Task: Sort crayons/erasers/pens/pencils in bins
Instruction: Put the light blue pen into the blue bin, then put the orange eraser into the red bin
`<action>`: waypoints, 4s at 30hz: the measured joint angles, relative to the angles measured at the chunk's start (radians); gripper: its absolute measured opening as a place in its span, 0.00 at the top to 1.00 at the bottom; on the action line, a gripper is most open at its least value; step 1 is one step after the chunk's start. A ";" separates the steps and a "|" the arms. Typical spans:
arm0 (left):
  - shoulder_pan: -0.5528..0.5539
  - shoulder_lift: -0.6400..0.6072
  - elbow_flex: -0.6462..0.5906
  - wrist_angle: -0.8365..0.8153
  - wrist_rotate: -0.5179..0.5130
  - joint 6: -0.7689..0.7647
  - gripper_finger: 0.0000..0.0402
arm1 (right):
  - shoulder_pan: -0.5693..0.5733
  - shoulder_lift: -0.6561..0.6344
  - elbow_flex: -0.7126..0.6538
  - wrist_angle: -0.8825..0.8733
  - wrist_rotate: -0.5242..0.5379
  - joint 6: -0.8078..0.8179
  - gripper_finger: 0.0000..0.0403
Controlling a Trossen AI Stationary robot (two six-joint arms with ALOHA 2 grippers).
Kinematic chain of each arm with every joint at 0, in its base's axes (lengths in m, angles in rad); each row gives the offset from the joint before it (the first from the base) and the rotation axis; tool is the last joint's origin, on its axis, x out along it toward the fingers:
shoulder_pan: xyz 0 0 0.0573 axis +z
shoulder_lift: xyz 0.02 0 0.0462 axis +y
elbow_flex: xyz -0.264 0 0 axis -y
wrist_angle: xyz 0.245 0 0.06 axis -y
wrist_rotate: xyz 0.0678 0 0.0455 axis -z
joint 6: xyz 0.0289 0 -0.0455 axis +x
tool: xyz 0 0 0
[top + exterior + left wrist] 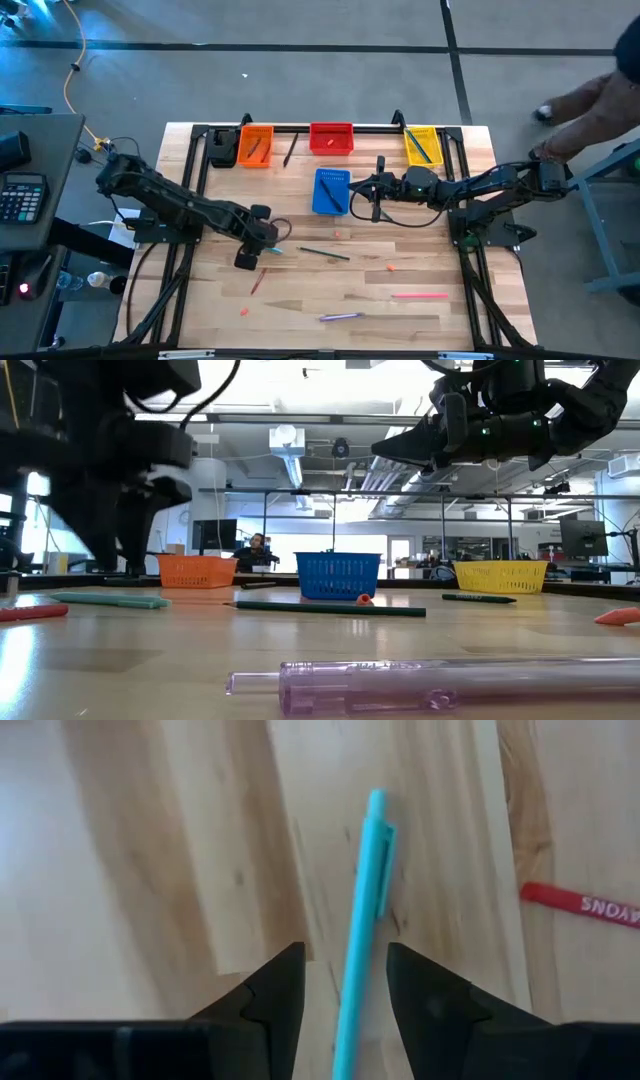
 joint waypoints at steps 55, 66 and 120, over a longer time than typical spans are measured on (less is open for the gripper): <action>0.200 0.191 0.319 0.270 -0.496 1.373 0.99 | 0.000 0.000 0.000 -0.010 0.000 -0.009 1.00; 0.309 0.355 0.332 0.517 -0.423 1.577 0.99 | 0.000 0.000 0.000 -0.018 0.000 -0.026 1.00; 0.314 0.391 0.426 0.506 -0.403 1.279 0.91 | 0.000 0.000 0.000 -0.034 0.000 -0.037 1.00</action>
